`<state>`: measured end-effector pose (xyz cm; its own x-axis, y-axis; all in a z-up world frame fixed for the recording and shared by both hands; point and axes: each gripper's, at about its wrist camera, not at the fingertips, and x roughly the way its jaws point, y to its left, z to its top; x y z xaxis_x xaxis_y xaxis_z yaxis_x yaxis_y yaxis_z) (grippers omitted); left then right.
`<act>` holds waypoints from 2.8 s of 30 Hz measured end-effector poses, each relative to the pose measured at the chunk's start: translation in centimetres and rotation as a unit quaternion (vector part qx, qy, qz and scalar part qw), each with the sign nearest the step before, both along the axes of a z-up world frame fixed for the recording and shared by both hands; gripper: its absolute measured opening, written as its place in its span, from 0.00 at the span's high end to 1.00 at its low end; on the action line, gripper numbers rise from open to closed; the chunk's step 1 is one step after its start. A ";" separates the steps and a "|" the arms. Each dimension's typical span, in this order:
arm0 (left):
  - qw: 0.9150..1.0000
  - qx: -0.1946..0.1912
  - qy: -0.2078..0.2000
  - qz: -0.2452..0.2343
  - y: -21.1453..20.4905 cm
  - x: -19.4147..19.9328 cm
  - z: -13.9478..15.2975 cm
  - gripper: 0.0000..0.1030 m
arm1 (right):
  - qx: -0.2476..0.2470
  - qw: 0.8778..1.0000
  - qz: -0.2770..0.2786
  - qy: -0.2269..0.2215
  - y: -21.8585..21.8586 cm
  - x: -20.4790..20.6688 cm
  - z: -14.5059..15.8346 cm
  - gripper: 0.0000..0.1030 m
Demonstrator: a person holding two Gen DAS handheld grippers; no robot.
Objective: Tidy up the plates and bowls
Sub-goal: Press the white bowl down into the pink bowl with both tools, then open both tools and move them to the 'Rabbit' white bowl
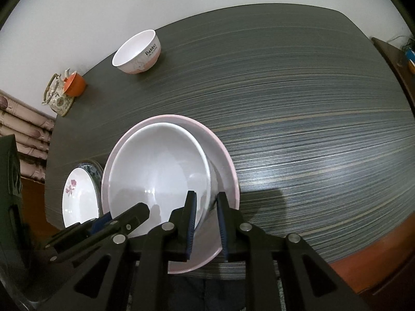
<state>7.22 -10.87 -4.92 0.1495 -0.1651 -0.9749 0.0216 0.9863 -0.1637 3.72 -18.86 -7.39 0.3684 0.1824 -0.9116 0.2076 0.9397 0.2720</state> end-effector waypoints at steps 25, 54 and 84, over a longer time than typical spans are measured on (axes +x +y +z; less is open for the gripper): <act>1.000 -0.015 -0.005 -0.004 0.5 0.2 0.0 0.72 | 0.006 1.000 -0.011 0.005 -0.4 -0.1 0.0 0.81; 0.999 -0.020 -0.028 -0.003 1.3 -0.1 1.6 0.62 | 0.010 1.000 -0.018 -0.012 -0.7 -0.4 1.4 0.78; 0.993 -0.058 -0.057 0.083 10.1 6.0 3.6 0.60 | 0.094 0.995 0.012 -0.035 -2.5 4.4 4.1 0.78</act>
